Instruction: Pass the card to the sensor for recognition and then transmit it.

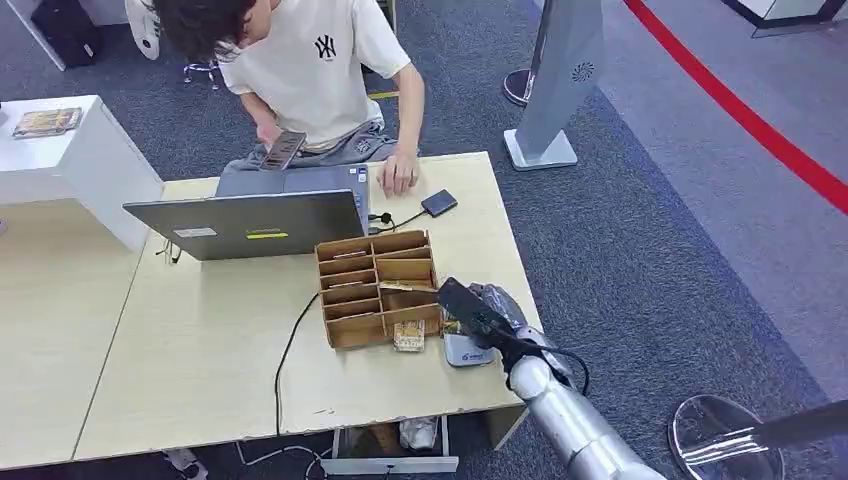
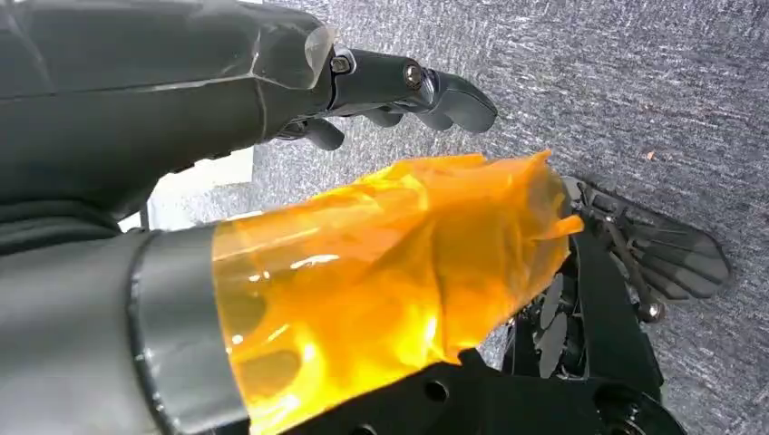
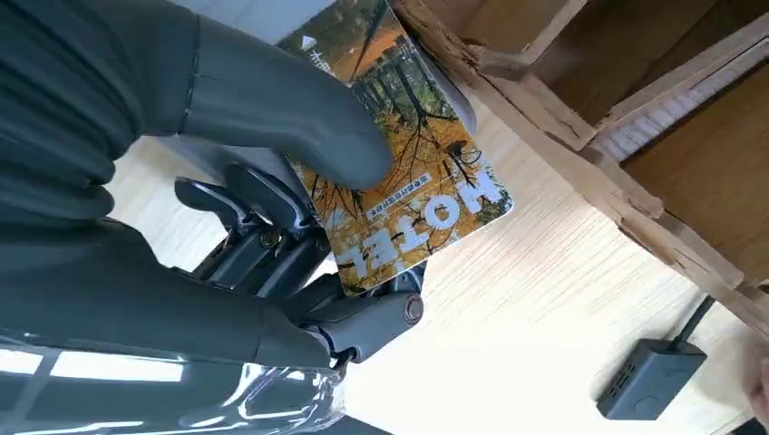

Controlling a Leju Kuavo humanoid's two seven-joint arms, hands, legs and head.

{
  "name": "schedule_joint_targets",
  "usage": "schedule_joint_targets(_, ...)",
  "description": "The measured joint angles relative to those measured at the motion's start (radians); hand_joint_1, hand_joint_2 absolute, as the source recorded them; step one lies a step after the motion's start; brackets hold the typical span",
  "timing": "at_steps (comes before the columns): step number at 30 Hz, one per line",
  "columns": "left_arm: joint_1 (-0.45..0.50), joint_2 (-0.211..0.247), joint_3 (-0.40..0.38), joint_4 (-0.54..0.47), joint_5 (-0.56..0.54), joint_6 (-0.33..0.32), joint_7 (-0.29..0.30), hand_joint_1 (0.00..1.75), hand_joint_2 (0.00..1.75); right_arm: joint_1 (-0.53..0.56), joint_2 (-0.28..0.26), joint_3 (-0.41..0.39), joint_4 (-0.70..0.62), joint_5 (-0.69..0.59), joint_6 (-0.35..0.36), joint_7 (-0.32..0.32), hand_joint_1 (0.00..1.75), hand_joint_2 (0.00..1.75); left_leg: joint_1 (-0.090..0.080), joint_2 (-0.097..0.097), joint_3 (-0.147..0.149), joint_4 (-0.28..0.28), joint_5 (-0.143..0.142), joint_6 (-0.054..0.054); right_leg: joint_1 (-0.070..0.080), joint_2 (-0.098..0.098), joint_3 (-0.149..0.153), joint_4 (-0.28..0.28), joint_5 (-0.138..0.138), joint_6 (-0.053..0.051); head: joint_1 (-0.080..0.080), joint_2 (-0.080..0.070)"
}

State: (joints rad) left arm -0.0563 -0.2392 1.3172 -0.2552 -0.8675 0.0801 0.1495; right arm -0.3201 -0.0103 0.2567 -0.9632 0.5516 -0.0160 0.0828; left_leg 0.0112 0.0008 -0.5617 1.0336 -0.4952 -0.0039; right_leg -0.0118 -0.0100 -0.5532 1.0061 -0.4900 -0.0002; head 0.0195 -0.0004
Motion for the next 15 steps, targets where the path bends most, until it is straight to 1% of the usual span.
schedule_joint_targets(3, 0.000, 0.000, 0.000, 0.000, 0.003, -0.002, 0.000, 0.00, 0.00, -0.001, 0.000, 0.001, 0.000, 0.000, -0.003, -0.002, 1.75, 1.75, 0.000, 0.000, 0.000, 0.000, 0.000, 0.000, 0.000, 0.000, 0.000, 0.000, 0.000, 0.000, 0.000, 0.000)
schedule_joint_targets(8, 0.000, -0.002, 0.002, -0.001, 0.006, -0.002, 0.000, 0.00, 0.00, 0.000, 0.000, 0.001, -0.005, 0.000, -0.027, -0.013, 1.75, 1.75, 0.000, 0.000, 0.000, 0.000, 0.000, 0.000, 0.000, 0.000, 0.000, 0.000, 0.000, 0.000, 0.000, 0.000)
schedule_joint_targets(12, 0.000, -0.009, 0.010, -0.008, 0.011, -0.001, 0.000, 0.00, 0.00, 0.010, 0.002, -0.001, -0.035, -0.001, -0.076, -0.038, 1.75, 1.75, 0.000, 0.000, 0.000, 0.000, 0.000, 0.000, 0.000, 0.000, 0.000, 0.000, 0.000, 0.000, 0.000, 0.000)
schedule_joint_targets(15, 0.001, -0.015, 0.017, -0.010, 0.013, 0.001, -0.002, 0.00, 0.00, 0.035, 0.008, -0.015, -0.094, -0.007, -0.137, -0.068, 1.75, 1.75, 0.000, 0.000, -0.001, 0.000, 0.000, 0.000, 0.000, 0.000, -0.001, 0.000, 0.000, 0.000, 0.000, 0.000)
